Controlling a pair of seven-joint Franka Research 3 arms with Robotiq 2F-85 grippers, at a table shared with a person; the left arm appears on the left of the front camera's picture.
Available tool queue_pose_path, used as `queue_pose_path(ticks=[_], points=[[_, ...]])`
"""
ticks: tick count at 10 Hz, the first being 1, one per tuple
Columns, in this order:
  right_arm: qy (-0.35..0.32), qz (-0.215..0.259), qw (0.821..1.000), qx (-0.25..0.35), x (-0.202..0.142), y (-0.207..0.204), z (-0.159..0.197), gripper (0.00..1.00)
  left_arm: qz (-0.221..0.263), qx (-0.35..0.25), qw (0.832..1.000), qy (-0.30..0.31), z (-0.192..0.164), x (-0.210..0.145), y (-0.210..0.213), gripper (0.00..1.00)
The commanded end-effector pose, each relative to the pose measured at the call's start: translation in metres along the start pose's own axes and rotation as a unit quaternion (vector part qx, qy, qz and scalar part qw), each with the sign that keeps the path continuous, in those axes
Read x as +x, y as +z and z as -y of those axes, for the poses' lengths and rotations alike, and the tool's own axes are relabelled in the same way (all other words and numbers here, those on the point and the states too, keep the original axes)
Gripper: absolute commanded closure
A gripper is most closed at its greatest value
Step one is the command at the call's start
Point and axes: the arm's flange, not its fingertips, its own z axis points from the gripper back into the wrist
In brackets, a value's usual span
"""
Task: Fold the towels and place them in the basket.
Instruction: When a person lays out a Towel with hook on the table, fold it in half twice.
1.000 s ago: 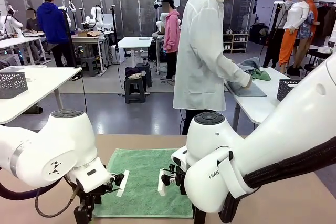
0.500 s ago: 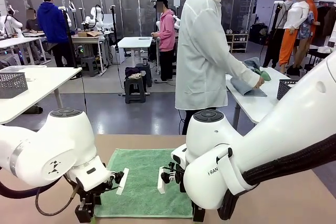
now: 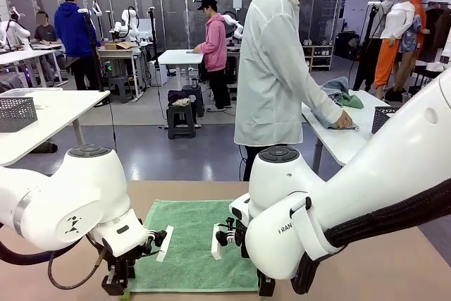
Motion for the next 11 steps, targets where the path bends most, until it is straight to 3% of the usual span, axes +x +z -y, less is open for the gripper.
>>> queue_pose_path(ticks=[1,2,3,5,6,7,8,9,10,11], points=[[-0.005,-0.016,1.0,0.015,0.0058,0.0007,-0.0006,0.48,-0.01,0.015,1.0,0.003,0.0087,-0.0031,-0.0024,0.7],[-0.002,-0.017,1.0,0.018,0.0057,0.0022,-0.0008,0.48,-0.007,0.014,1.0,0.003,0.0083,-0.0039,-0.0019,0.74],[0.001,-0.02,1.0,0.016,0.005,0.0043,-0.0008,0.48,-0.006,0.013,1.0,0.002,0.0079,-0.0039,-0.0015,0.9],[0.002,-0.023,1.0,0.017,0.0041,0.0075,-0.0009,0.48,-0.009,0.008,1.0,0.001,0.0076,-0.0034,-0.0015,1.0],[0.005,-0.023,1.0,0.019,0.0038,0.0074,-0.0006,0.48,-0.01,0.007,1.0,0.0,0.0078,-0.0031,-0.0014,1.0],[0.003,-0.017,1.0,0.019,0.0026,0.0067,0.0001,0.62,-0.01,0.006,1.0,-0.001,0.008,-0.0033,-0.0009,1.0],[0.004,-0.012,1.0,0.023,0.0018,0.0054,0.0007,0.67,-0.011,0.004,1.0,-0.001,0.0085,-0.0034,-0.0007,1.0],[0.003,-0.012,1.0,0.025,0.0012,0.0048,0.001,0.81,-0.011,0.004,1.0,-0.001,0.0083,-0.0037,-0.001,1.0],[0.003,-0.011,1.0,0.025,0.0002,0.0051,0.0006,0.87,-0.011,0.003,1.0,-0.002,0.0086,-0.0038,-0.0009,1.0],[0.006,-0.012,1.0,0.025,0.0001,0.0063,0.0002,0.83,-0.012,0.002,1.0,-0.003,0.0086,-0.004,-0.0004,1.0]])
